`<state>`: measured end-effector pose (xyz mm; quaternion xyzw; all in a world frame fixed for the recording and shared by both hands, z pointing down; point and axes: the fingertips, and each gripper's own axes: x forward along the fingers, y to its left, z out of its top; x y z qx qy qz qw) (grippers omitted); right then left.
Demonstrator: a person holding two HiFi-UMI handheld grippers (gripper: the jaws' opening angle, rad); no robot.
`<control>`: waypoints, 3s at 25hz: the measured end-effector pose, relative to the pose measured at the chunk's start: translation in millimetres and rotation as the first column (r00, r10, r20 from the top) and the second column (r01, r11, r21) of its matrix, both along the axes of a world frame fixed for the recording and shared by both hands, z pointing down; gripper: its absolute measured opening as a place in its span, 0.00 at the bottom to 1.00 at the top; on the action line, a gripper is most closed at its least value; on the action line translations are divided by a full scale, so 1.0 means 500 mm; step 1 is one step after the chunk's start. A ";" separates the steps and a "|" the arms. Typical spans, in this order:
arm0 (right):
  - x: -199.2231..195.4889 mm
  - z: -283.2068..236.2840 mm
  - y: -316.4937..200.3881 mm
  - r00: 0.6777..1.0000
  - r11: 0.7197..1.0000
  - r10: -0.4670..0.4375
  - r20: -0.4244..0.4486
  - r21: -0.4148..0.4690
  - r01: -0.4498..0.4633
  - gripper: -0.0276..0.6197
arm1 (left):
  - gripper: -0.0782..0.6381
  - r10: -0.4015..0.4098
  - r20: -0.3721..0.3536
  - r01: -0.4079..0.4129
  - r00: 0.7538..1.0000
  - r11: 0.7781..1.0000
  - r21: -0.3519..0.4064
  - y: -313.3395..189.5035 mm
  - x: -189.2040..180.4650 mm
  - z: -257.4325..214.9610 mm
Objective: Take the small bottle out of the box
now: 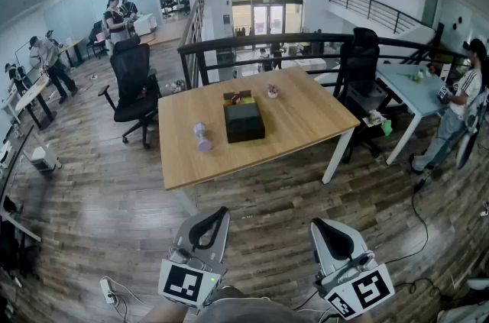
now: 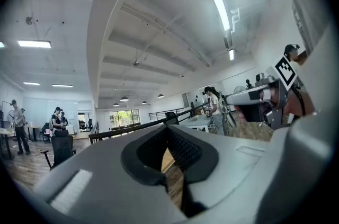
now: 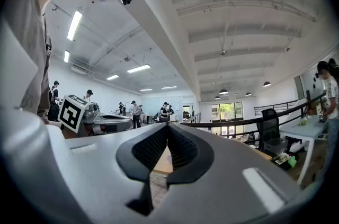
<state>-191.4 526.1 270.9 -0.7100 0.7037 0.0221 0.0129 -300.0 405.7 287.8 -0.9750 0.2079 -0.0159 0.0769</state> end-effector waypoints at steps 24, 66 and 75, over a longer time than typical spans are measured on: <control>0.059 0.015 -0.045 1.000 0.998 -0.028 -0.002 0.063 0.028 0.27 | 0.11 -0.014 0.005 0.014 1.000 1.000 0.025 -0.056 0.059 0.033; 0.434 0.054 -0.895 0.995 0.986 -0.088 -0.046 -0.148 0.080 0.28 | 0.11 0.004 0.006 -0.004 1.000 0.995 -0.104 -0.871 0.427 0.041; 0.472 0.093 -1.007 0.986 0.971 -0.160 -0.040 -0.189 0.149 0.28 | 0.11 -0.055 0.015 0.056 0.998 0.991 -0.121 -0.963 0.455 0.064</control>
